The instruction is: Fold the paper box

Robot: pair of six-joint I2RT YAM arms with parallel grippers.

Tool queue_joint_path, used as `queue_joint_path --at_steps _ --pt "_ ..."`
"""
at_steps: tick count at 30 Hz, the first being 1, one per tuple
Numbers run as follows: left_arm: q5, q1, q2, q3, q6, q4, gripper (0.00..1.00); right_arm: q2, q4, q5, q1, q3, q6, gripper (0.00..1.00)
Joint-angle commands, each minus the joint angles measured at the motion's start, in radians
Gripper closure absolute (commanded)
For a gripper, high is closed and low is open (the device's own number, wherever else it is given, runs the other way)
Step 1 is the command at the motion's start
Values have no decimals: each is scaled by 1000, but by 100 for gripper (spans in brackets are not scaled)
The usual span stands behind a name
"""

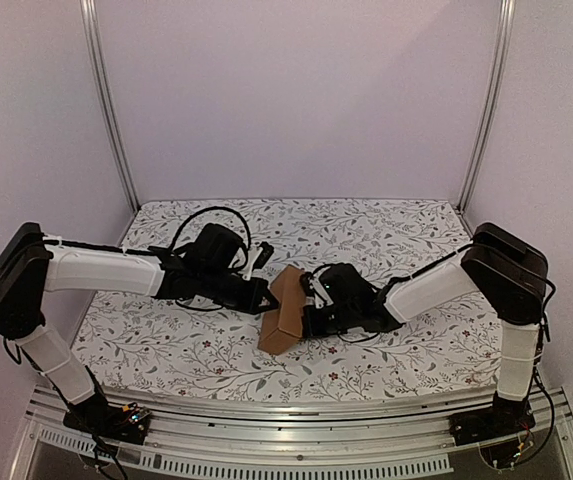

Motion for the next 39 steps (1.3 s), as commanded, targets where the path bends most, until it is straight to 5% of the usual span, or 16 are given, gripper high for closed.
queue_joint_path --at_steps 1,18,25,35,36,39 --pt "14 1 21 18 13 -2 100 -17 9 43 -22 -73 14 100" --pt "-73 7 -4 78 58 -119 100 -349 -337 376 -36 -190 -175 100" --pt "-183 9 -62 73 46 -204 100 -505 -440 444 -36 -175 -239 90" --pt "-358 12 -241 98 84 -324 50 -694 -559 528 -36 -101 -331 4" --pt "-375 12 -256 103 90 -337 46 -707 -571 536 -36 -92 -339 2" --pt "-404 13 -301 124 109 -373 2 -753 -618 561 -36 -64 -359 1"
